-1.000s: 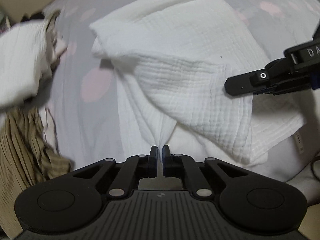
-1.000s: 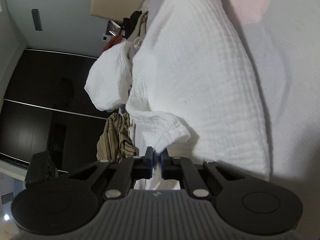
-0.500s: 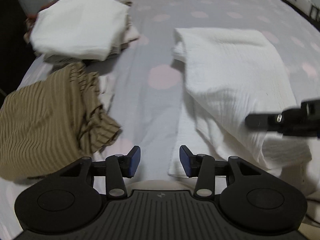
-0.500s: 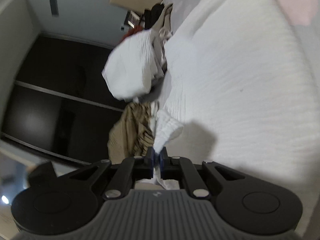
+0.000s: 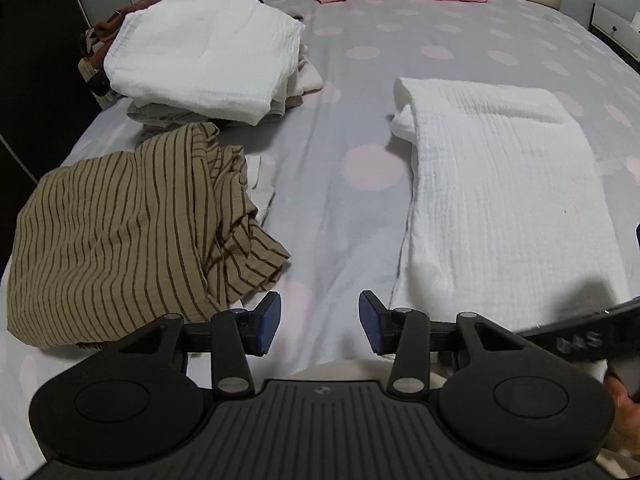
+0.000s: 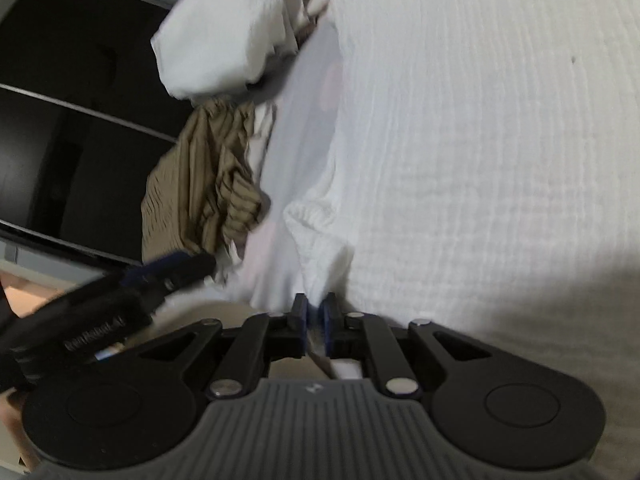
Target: Fold clothes
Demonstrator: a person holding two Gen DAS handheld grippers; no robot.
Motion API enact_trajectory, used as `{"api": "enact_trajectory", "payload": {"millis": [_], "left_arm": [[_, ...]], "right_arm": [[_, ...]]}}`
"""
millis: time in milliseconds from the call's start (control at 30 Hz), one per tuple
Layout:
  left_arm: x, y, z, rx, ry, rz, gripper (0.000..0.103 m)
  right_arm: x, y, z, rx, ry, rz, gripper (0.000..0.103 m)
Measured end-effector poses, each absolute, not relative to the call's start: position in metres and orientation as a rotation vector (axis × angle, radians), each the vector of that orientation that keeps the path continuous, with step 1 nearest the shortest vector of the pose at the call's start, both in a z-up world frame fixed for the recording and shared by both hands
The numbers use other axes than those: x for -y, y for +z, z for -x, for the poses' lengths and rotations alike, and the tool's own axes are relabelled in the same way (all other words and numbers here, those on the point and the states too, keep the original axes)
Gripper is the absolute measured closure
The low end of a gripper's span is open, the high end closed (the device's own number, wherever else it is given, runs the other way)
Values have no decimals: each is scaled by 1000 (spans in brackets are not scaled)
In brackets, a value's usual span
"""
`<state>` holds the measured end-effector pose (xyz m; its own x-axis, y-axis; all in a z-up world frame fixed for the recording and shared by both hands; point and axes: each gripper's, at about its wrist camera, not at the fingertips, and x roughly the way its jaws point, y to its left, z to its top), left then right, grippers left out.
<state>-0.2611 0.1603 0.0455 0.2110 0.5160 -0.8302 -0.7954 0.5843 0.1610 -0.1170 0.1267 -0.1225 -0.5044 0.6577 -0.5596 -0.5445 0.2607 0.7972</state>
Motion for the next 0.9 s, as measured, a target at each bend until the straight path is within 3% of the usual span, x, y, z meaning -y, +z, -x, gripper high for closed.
{"api": "enact_trajectory", "payload": {"millis": [33,67,100,233,267,300,333,367,400,467,700,900], "left_arm": [[-161,47,260,-991,934,334,62],[-162,49,259,-984,929,337,62],[-163,51,257,-975,919,341,62],[-170,53,238,-941,778,361,59],[-172,51,229,-935,723,364,59],[-174,48,220,-932,671,367,60],[-176,42,210,-951,638,369,70],[-178,36,200,-970,604,370,85],[-180,30,190,-989,570,371,90],[-182,18,171,-1031,522,371,97],[-185,-22,148,-1181,485,371,97],[-203,-18,167,-1128,615,487,97]], "right_arm": [[-127,-121,116,-1525,1492,-106,59],[-125,-117,114,-1543,1517,-127,49],[-121,-110,110,-1537,1542,-153,33],[-99,-70,84,-1321,1560,-94,30],[-95,-65,76,-1279,1537,-61,32],[-93,-63,68,-1253,1505,-28,41],[-90,-60,59,-1226,1473,5,66],[-90,-62,54,-1219,1447,44,82],[-91,-65,51,-1220,1424,87,100],[-92,-72,46,-1216,1383,158,101],[-73,-102,35,-1244,1327,186,103],[-61,-102,14,-1294,1276,102,103]]}}
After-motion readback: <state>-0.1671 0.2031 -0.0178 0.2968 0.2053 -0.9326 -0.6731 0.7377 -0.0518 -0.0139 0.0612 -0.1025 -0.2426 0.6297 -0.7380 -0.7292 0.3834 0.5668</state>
